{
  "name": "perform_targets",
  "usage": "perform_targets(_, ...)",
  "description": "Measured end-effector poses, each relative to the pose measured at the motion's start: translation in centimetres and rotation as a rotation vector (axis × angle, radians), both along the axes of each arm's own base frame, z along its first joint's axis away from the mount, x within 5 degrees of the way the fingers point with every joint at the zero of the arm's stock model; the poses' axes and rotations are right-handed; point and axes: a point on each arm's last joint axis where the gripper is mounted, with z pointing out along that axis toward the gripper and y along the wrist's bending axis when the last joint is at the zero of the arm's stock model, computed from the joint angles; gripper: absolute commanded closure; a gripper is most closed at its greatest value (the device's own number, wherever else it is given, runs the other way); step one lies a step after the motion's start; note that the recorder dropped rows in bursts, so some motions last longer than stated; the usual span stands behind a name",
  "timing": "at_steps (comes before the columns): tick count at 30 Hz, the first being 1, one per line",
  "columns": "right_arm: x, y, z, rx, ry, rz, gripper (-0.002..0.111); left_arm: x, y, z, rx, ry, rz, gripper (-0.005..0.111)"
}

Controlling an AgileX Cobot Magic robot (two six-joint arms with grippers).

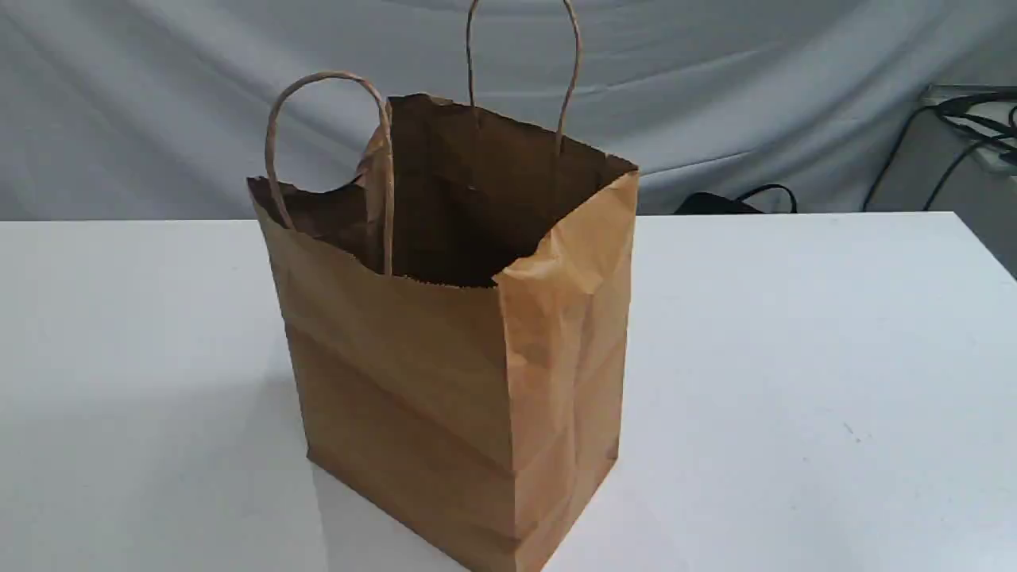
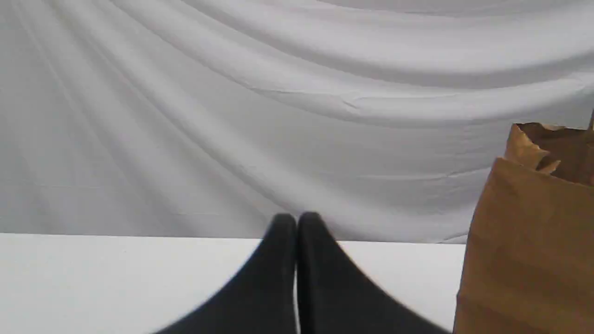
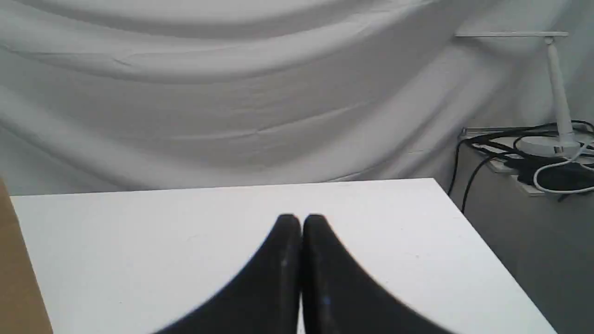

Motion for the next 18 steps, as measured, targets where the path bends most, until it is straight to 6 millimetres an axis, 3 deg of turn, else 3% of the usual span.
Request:
perform_targets(14, 0.0, 0.0, 0.0, 0.000, 0.003, 0.000, 0.108, 0.4, 0.5, -4.8, 0.098, 0.059, 0.051, 0.107)
perform_targets(18, 0.0, 0.0, 0.0, 0.000, 0.003, 0.000, 0.108, 0.0, 0.4, -4.9, 0.098, 0.033, 0.050, 0.107)
